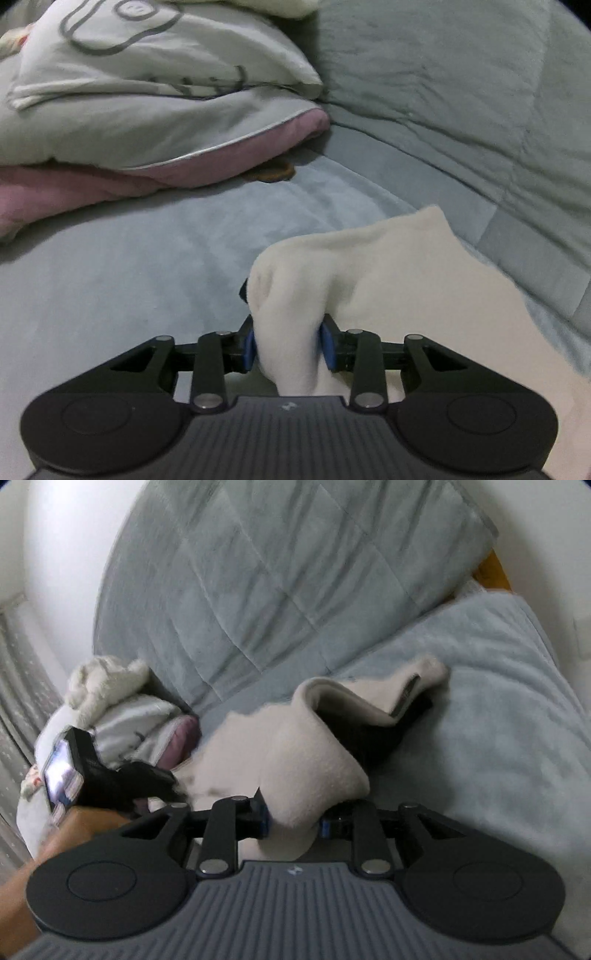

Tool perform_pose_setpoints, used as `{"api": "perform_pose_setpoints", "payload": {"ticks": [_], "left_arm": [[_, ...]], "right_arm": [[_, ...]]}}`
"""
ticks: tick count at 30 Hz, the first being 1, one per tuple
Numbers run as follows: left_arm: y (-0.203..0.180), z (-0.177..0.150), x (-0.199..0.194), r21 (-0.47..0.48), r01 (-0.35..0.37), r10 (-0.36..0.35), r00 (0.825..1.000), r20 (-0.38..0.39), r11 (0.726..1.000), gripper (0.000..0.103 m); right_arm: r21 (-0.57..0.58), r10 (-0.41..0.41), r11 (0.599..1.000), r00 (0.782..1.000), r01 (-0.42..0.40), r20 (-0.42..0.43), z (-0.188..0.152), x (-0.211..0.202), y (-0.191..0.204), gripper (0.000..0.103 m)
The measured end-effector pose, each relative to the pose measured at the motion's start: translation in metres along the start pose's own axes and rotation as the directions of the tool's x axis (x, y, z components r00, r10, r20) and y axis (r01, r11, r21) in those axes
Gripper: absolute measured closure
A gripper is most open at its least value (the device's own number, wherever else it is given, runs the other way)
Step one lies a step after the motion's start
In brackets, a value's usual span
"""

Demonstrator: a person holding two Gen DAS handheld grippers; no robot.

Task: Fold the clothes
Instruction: 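Lift the folded shirt with both grippers and carry it toward the pillows, then lower the folded shirt onto the bed and open both grippers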

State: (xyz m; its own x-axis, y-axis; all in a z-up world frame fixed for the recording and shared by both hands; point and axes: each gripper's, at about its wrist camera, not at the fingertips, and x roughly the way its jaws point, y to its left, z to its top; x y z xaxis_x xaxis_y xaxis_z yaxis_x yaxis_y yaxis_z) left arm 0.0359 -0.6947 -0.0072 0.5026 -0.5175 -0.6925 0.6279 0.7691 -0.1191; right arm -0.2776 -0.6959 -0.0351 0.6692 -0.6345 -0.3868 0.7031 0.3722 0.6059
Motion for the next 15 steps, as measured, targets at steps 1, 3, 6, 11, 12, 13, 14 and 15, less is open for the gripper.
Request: {"api": "perform_pose_setpoints", "payload": {"ticks": [1,3,6,11,12,13,14,15], "left_arm": [[-0.001,0.001,-0.001,0.003,-0.001,0.001,1.000,0.005,1.000,0.068],[0.000,0.004,-0.004,-0.003,0.004,-0.003,1.000,0.018,1.000,0.069],[0.011,0.011,-0.016,-0.046,0.007,-0.007,1.000,-0.006,0.999,0.070],[0.022,0.012,-0.033,-0.003,0.016,-0.016,1.000,-0.025,1.000,0.070],[0.022,0.011,-0.033,0.009,0.019,-0.019,0.999,-0.036,1.000,0.069],[0.022,0.011,-0.033,0.016,0.019,-0.019,0.999,-0.042,1.000,0.064],[0.023,0.011,-0.032,0.030,0.016,-0.015,0.999,-0.050,0.999,0.058],[0.023,0.011,-0.031,0.043,0.013,-0.011,0.998,-0.058,0.999,0.056]], "right_arm": [[0.010,0.008,1.000,1.000,-0.008,-0.006,0.002,-0.002,-0.002,0.077],[0.034,0.029,0.999,1.000,-0.029,-0.011,0.005,-0.007,-0.005,0.077],[0.110,0.072,0.991,0.996,-0.076,0.044,0.012,-0.030,-0.008,0.077],[0.114,0.033,0.993,0.999,-0.032,-0.005,0.014,-0.038,-0.009,0.076],[0.110,0.010,0.994,0.999,-0.006,-0.037,0.012,-0.034,-0.010,0.076],[0.110,-0.010,0.994,0.998,0.017,-0.067,0.011,-0.031,-0.011,0.073],[0.113,-0.025,0.993,0.996,0.035,-0.090,0.011,-0.029,-0.012,0.066],[0.104,-0.039,0.993,0.992,0.052,-0.121,0.010,-0.027,-0.011,0.062]]}}
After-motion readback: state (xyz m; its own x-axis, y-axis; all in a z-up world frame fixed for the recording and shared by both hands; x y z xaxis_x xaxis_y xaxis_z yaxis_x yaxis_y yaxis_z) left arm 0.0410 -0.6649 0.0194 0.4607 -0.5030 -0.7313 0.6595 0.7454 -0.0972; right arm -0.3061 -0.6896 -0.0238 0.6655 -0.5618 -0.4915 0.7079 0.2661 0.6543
